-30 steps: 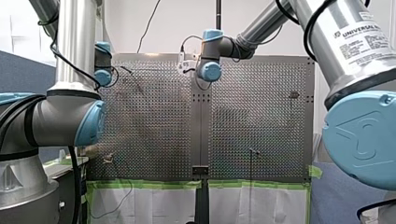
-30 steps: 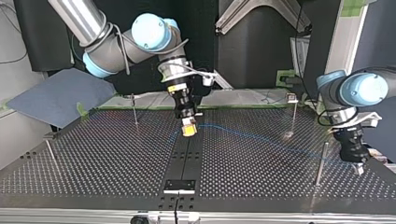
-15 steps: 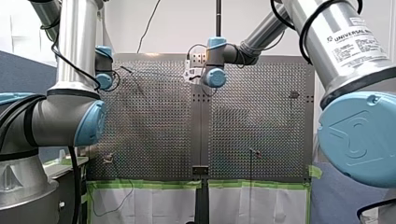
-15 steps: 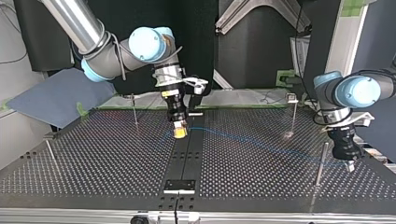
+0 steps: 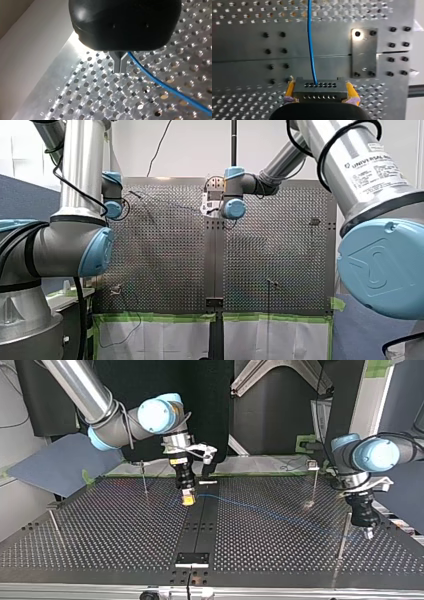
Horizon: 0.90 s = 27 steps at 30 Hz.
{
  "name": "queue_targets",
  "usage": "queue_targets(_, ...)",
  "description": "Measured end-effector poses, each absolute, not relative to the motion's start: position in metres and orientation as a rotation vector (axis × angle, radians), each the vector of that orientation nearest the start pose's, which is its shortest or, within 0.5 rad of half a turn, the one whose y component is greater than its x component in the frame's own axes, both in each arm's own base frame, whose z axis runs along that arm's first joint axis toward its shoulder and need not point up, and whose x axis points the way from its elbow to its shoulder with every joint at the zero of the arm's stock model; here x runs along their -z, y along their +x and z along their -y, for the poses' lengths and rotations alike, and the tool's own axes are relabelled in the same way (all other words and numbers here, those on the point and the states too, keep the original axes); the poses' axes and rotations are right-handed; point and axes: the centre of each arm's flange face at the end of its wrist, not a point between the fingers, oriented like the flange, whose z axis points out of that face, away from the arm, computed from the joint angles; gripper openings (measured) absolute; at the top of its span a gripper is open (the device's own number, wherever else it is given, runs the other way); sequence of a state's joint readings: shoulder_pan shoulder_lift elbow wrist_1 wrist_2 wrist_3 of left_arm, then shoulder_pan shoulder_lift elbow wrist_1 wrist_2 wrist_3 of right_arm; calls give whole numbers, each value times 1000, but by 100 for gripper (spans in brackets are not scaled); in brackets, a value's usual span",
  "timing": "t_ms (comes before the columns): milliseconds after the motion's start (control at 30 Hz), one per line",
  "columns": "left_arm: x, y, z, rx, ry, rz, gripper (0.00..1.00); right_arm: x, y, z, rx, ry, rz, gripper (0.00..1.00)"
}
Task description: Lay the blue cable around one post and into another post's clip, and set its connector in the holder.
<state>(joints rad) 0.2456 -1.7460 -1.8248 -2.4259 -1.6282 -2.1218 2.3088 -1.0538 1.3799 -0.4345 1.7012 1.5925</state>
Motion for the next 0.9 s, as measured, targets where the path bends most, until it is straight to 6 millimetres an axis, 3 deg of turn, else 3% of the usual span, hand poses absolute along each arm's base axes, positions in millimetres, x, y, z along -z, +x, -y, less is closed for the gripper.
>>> queue_targets(867, -351, 571, 5, 350, -506, -1176, 0, -310, 553, 430, -1713, 1562, 849, 0)
queue_targets(900, -351, 571, 5, 349, -506, -1178, 11, -310, 552, 429, -1711, 1565, 850, 0)
